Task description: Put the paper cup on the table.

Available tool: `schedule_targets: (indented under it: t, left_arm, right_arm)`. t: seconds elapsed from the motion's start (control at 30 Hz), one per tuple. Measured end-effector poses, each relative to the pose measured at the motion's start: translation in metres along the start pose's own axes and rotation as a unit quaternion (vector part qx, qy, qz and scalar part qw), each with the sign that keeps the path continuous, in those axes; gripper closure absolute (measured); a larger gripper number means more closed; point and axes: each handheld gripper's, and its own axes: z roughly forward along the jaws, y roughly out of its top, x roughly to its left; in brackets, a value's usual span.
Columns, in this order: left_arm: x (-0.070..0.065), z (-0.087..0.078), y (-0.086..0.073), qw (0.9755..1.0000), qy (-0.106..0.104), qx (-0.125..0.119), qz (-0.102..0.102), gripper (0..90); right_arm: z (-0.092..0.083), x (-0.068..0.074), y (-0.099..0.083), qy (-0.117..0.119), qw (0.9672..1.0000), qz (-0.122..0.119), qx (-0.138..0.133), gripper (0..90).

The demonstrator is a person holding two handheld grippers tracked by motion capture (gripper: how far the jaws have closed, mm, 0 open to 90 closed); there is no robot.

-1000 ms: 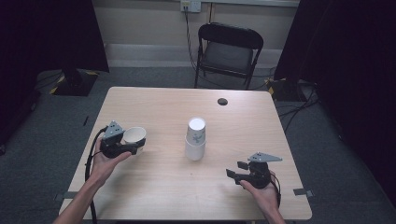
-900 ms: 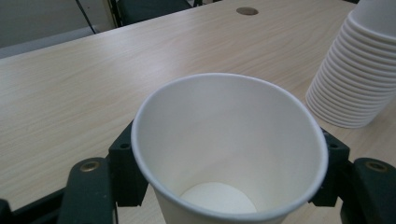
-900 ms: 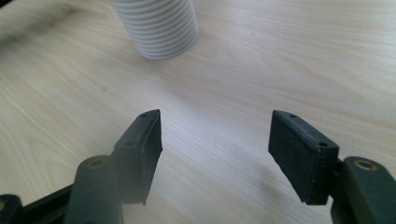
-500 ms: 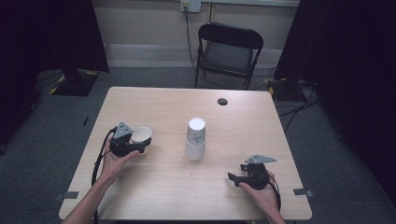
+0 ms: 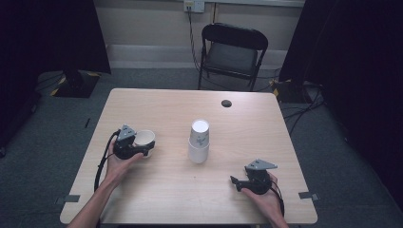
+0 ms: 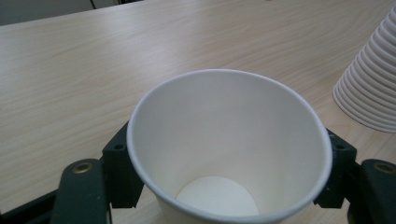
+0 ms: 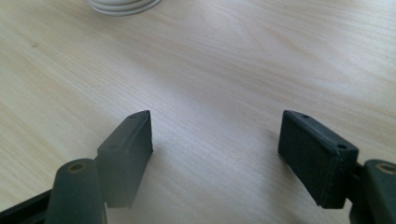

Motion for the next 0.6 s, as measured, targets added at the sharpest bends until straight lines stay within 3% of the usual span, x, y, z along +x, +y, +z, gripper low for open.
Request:
schedule_targets:
  t: [0.13,0.37,0.53,0.6]
  left_arm:
    - [0.0006,-0.0015,-0.0020,0.9998,-0.013,0.014,0.008,22.6]
    - [-0.0009,0.0012,-0.0033,0.9998,-0.003,0.020,0.001,18.1]
    - [0.0016,-0.0045,-0.0024,0.9998,0.007,0.017,-0.008,15.8]
    - [0.0033,-0.0086,-0.0026,0.9997,0.007,0.025,-0.002,15.8]
  right_arm:
    - [0.0015,0.0003,-0.0001,-0.006,0.9999,-0.008,-0.002,25.9]
    - [0.0016,0.0008,-0.0001,-0.007,0.9999,-0.009,-0.002,25.8]
    - [0.0016,0.0008,-0.0001,-0.007,0.9999,-0.009,-0.002,25.7]
    - [0.0016,0.0008,-0.0001,-0.007,0.9999,-0.009,-0.002,25.7]
